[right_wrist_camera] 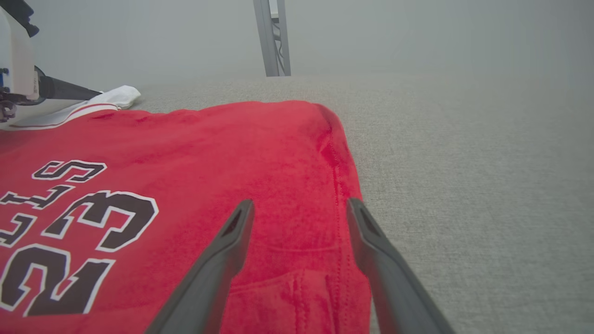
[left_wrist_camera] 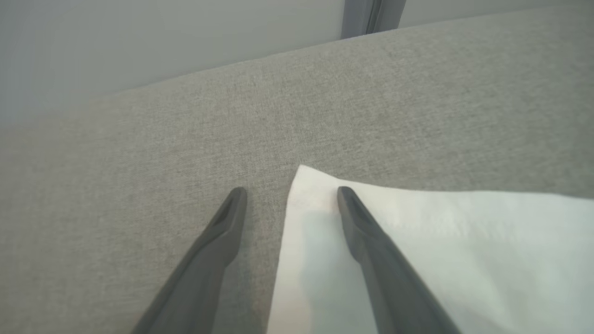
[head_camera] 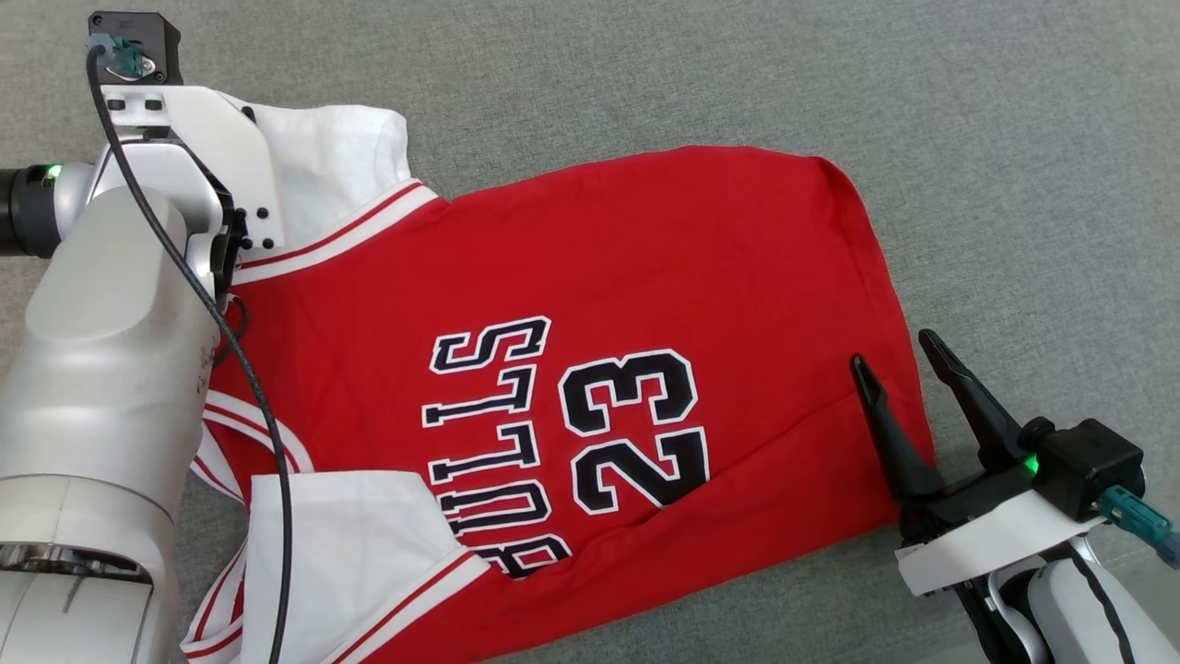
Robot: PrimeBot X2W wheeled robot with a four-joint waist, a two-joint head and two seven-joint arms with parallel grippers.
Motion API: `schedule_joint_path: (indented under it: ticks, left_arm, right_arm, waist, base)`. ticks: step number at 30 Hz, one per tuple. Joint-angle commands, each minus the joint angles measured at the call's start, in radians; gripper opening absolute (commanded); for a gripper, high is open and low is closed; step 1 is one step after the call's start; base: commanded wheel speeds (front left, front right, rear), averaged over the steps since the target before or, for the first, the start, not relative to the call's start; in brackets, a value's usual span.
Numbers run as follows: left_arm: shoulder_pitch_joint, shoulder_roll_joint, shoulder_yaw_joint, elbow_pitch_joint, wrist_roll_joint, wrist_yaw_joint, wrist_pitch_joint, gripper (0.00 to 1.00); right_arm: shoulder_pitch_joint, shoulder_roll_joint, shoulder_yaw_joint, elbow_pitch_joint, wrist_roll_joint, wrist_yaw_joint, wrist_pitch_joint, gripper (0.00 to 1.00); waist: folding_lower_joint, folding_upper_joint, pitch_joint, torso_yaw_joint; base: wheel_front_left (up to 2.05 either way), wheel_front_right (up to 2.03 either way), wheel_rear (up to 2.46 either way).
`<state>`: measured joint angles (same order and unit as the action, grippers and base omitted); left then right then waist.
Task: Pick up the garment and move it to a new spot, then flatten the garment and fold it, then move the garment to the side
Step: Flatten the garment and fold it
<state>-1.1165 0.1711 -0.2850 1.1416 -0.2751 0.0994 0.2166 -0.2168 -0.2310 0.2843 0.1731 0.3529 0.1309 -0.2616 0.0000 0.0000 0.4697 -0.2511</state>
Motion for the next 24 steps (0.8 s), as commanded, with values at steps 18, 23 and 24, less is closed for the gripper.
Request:
schedule_joint_path:
  ticks: [18,23,24]
  left_arm:
    - [-0.064,-0.015,-0.014,0.046,-0.033,-0.086,-0.185,0.0]
    - [-0.057,-0.003,-0.017,0.033,-0.044,-0.131,-0.245,0.0]
    - [-0.054,0.0,-0.018,0.029,-0.047,-0.139,-0.253,0.0]
  right_arm:
    - [-0.044,-0.014,-0.045,-0.003,0.002,0.0,-0.006,1.0]
    - [-0.145,-0.039,-0.05,0.073,0.05,0.0,0.039,1.0]
    - [-0.17,-0.047,-0.039,0.09,0.066,0.0,0.063,1.0]
  waist:
    - [0.0,0.0,0.008,0.037]
    - [0.0,0.0,-0.001,0.062]
    - [0.0,0.0,-0.003,0.067]
  base:
    - [0.0,0.0,0.0]
    - [0.0,0.0,0.0]
    - [0.0,0.0,0.0]
